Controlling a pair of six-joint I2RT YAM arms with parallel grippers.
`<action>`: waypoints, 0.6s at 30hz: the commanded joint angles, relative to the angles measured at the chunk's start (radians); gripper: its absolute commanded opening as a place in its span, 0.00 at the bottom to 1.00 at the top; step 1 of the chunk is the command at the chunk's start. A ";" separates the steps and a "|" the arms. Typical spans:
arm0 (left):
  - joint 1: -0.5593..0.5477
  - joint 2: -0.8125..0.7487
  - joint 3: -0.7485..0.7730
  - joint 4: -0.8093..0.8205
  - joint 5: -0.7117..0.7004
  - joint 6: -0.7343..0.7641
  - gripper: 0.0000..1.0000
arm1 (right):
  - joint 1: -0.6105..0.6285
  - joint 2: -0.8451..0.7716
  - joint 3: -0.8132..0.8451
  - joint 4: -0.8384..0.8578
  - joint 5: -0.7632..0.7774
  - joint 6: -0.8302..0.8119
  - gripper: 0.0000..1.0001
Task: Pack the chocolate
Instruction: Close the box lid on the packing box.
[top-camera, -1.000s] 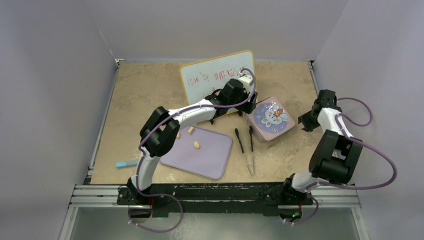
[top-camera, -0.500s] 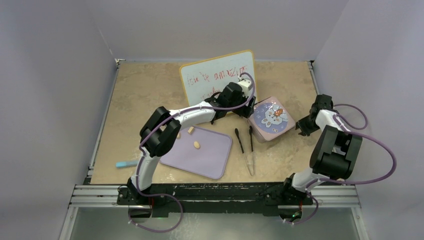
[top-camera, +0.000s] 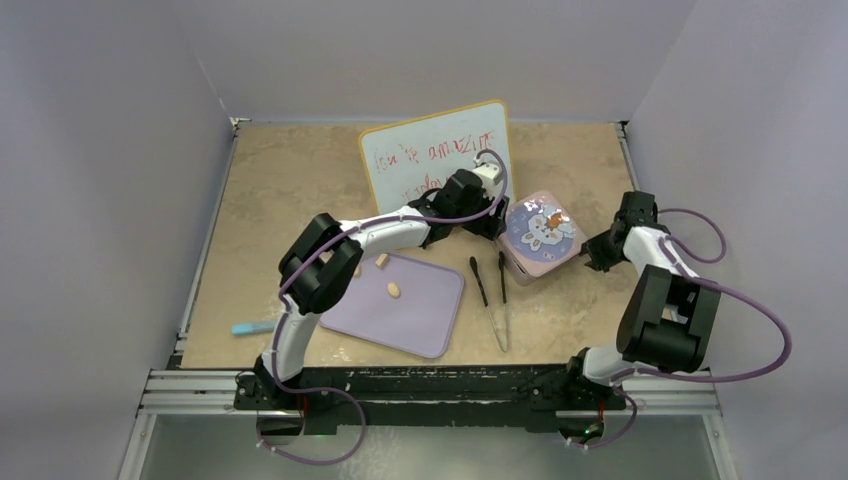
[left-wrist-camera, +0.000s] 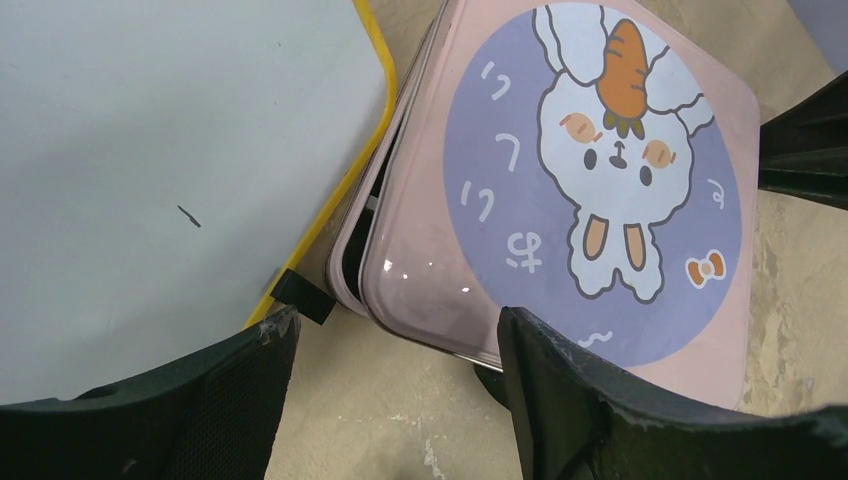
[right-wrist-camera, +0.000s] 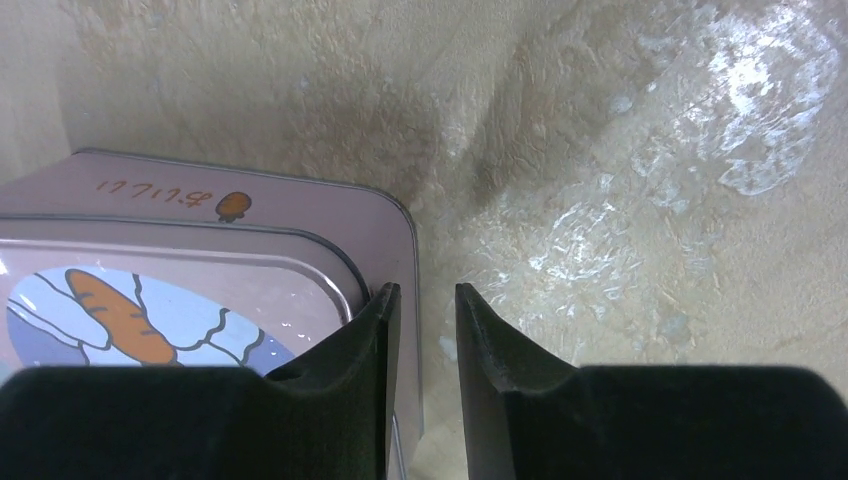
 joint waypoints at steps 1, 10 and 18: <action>0.006 -0.069 0.002 0.042 0.003 -0.017 0.71 | 0.007 -0.044 -0.012 0.006 -0.014 0.048 0.29; 0.006 -0.059 0.011 0.034 0.001 -0.014 0.70 | 0.031 -0.083 -0.040 0.010 -0.054 0.071 0.28; 0.006 -0.070 0.015 0.024 -0.008 -0.019 0.70 | 0.037 -0.146 -0.050 -0.059 -0.008 0.081 0.29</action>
